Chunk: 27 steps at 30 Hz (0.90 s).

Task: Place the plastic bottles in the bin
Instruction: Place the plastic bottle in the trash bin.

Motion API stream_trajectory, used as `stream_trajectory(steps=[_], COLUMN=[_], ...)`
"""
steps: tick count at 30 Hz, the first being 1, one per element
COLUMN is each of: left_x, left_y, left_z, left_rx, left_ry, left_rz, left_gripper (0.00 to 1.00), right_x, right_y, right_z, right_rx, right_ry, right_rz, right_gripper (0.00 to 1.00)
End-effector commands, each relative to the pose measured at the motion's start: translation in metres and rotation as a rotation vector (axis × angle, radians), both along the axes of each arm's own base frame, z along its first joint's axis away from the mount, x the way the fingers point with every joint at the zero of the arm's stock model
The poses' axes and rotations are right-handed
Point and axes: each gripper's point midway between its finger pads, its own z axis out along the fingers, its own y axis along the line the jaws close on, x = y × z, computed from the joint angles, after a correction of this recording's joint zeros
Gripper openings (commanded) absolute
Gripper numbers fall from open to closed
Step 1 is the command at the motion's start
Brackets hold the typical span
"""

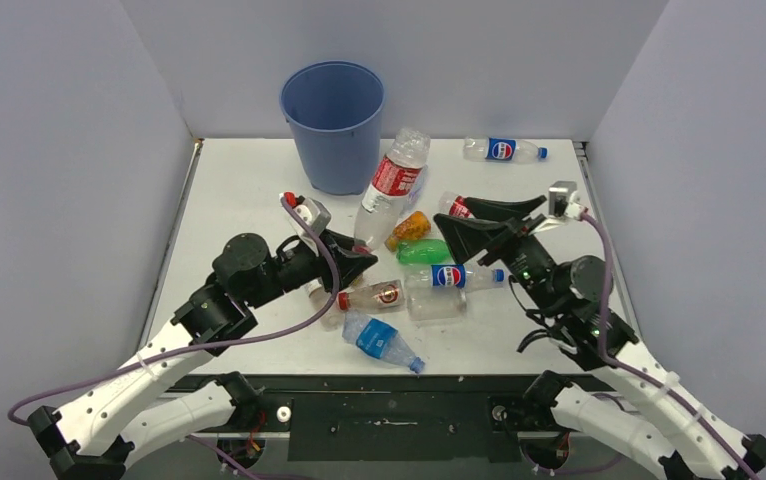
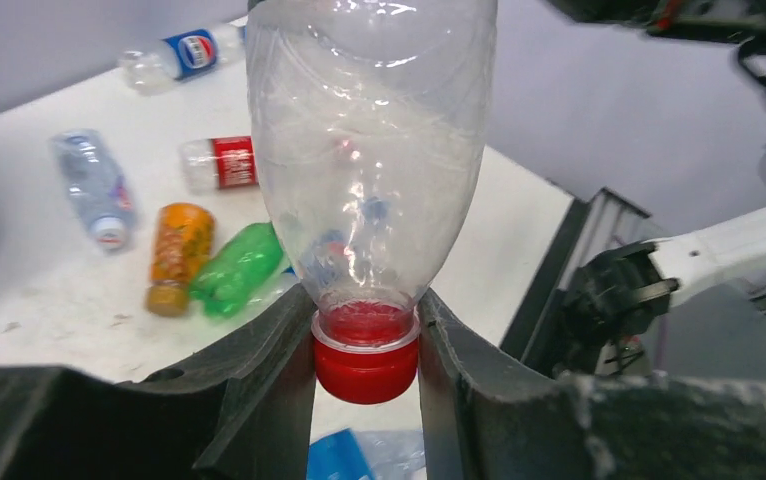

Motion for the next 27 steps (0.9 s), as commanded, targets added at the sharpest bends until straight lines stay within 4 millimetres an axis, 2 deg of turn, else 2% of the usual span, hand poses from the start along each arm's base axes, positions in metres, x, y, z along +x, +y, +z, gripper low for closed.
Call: stream_trajectory(steps=[1,4,6,8,11,15,17,22,24,27], left_x=[0.016,0.029,0.032,0.031,0.029,0.025,0.023,0.016,0.018,0.017], left_y=[0.038,0.057,0.06,0.059,0.064,0.075,0.073,0.063,0.059,0.053], left_z=[-0.017,-0.009,-0.004,-0.006,-0.02,-0.048,-0.046,-0.026,-0.015,-0.01], left_rx=[0.275,0.334,0.372,0.43,0.612,0.956,1.04,1.13,1.126,1.165], left_ry=[-0.091,-0.147,-0.203,-0.271,-0.445,-0.806,-0.969,-1.375,-1.421,-1.512], left_rz=[0.135,0.24,0.243,0.202,0.139,0.026,0.009,0.037,0.067,0.05], left_gripper=[0.0,0.0,0.0,0.0,0.0,0.0,0.0,0.0,0.0,0.0], right_x=[-0.011,-0.02,-0.024,-0.027,-0.027,-0.025,-0.023,-0.026,-0.036,-0.047], right_y=[-0.045,-0.066,-0.068,-0.061,-0.051,-0.034,-0.022,0.0,0.017,0.033], right_z=[-0.007,-0.007,-0.007,-0.004,0.006,0.012,0.009,-0.02,-0.037,-0.056], right_rx=[-0.191,-0.185,-0.174,-0.164,-0.174,-0.289,-0.359,-0.489,-0.529,-0.56], right_ry=[0.001,0.0,0.002,0.01,0.032,0.072,0.088,0.136,0.143,0.176], right_rz=[-0.148,-0.198,-0.191,-0.156,-0.111,-0.041,0.004,0.134,0.256,0.38], right_gripper=[0.9,0.9,0.9,0.9,0.9,0.9,0.9,0.9,0.9,0.9])
